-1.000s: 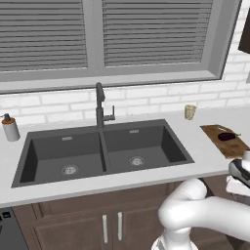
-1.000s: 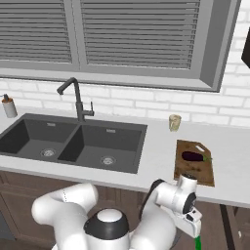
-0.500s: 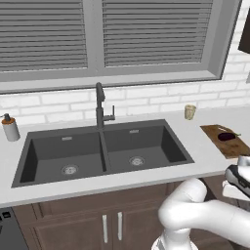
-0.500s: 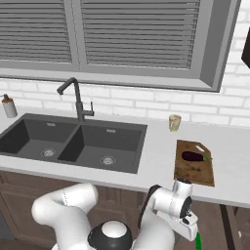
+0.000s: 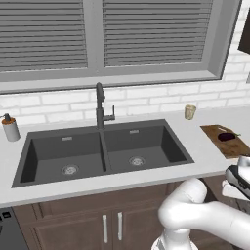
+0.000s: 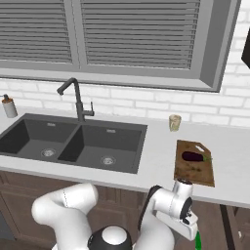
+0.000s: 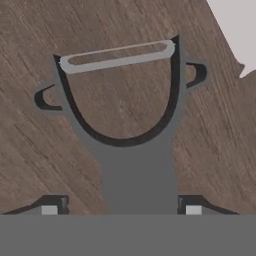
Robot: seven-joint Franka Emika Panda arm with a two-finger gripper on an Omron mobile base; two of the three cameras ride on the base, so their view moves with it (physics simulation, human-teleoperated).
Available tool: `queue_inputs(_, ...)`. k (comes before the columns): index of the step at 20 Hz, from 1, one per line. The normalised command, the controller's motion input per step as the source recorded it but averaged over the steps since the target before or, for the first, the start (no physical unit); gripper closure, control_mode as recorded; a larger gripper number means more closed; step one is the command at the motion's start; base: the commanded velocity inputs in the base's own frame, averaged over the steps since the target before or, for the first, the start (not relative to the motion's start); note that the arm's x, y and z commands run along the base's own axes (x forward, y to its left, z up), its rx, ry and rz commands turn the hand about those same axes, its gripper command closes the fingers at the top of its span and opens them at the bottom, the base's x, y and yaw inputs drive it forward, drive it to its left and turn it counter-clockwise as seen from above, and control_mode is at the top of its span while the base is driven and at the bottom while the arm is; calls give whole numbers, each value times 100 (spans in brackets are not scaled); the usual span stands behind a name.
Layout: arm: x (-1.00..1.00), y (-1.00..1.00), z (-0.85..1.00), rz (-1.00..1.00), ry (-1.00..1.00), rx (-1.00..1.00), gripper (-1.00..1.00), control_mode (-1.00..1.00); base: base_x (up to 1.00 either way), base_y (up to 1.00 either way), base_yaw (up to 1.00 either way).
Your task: Place the appropriate cutting tool for cutting the eggplant skin on the cutting board.
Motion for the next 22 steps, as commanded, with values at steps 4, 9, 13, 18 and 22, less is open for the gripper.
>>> queue_inputs(4, 0, 0, -22, 0, 1, 0, 100, -100, 0, 0, 0)
queue_inputs(9, -21, 0, 6, -1, 0, 0, 100, -100, 0, 0, 0)
queue_inputs(13, -57, 0, 51, -8, 1, 4, 100, -100, 0, 0, 0)
queue_inputs(18, -78, 0, 100, -7, 1, 4, 100, -100, 0, 0, 0)
queue_inputs(22, -78, 0, 100, -13, 9, 7, 100, -100, 0, 0, 0)
